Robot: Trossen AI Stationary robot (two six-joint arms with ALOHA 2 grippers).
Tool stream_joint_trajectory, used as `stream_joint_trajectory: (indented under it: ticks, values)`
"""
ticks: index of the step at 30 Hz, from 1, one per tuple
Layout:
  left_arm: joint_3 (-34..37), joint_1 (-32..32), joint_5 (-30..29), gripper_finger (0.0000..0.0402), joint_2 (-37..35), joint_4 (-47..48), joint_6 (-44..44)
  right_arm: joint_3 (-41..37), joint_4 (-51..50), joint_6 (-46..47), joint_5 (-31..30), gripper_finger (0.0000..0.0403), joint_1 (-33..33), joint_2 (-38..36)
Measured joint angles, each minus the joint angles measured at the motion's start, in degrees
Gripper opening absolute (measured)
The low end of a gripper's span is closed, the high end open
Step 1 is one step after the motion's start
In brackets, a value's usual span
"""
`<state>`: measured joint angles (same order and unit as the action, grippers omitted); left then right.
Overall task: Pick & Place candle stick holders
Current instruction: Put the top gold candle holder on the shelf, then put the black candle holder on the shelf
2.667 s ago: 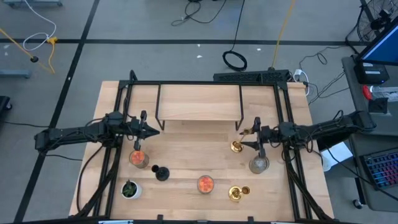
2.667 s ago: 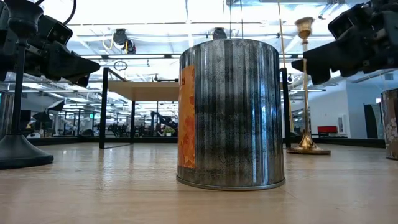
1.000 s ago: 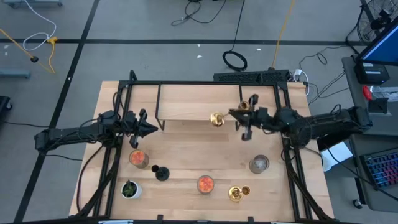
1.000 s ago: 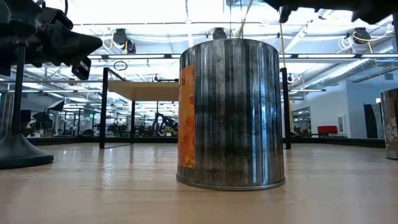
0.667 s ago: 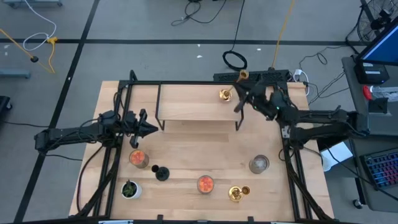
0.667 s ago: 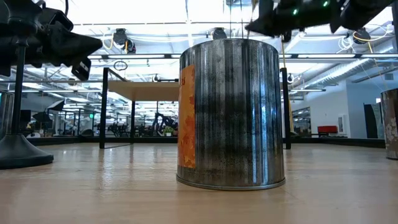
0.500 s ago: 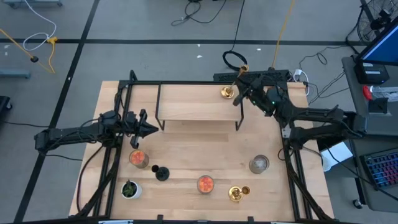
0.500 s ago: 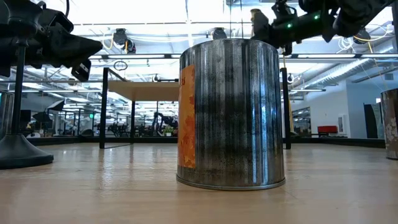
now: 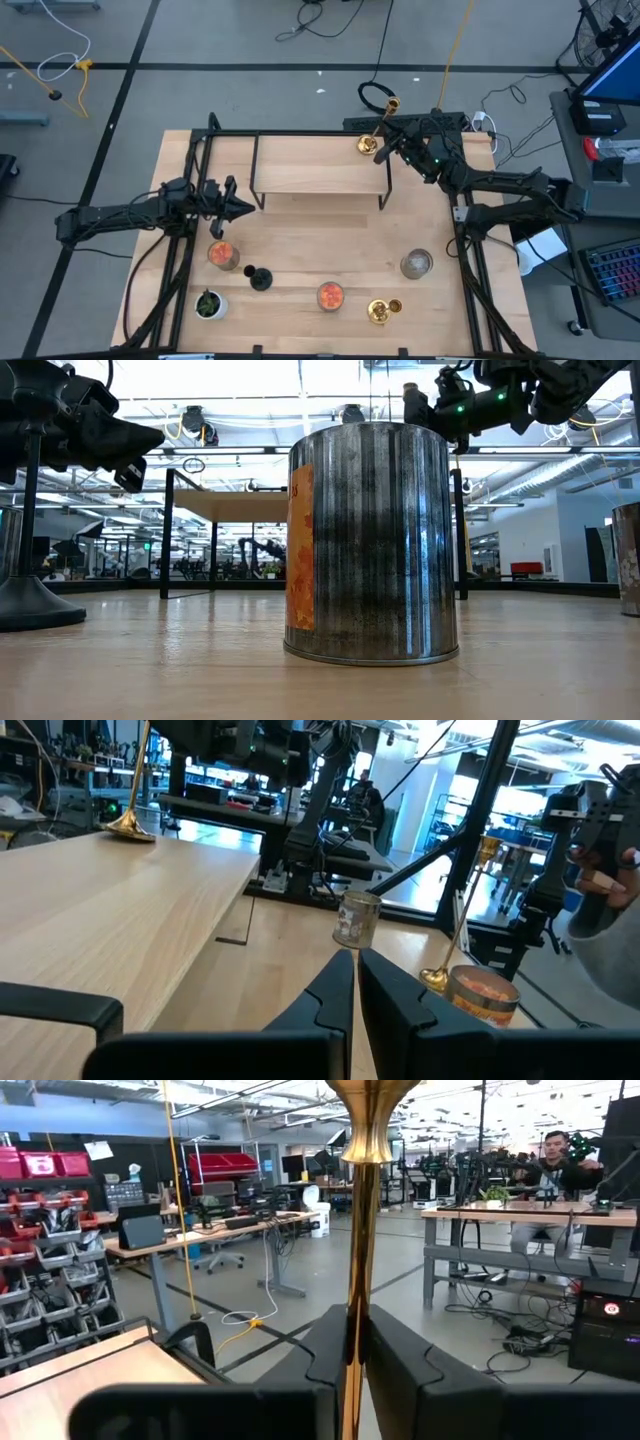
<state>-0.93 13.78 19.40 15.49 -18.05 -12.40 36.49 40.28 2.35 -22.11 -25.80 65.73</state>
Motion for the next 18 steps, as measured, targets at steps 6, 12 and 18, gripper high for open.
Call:
stream_joint_trajectory:
  ticks: [6,12,18]
  values:
    - [0.00,0.00,0.00,0.0024,0.00,0.03,0.00,-0.22,-1.31,-1.48,-0.13,0.0053,0.00,0.30]
    - [0.00,0.00,0.00,0.0024,-0.01,0.03,0.00,-0.20,-0.69,-1.60,-0.13,0.0086,0.00,0.20]
    - [0.00,0.00,0.00,0.0024,-0.02,0.03,-0.02,-0.20,-0.50,-1.64,-0.13,0.0120,0.00,0.13]
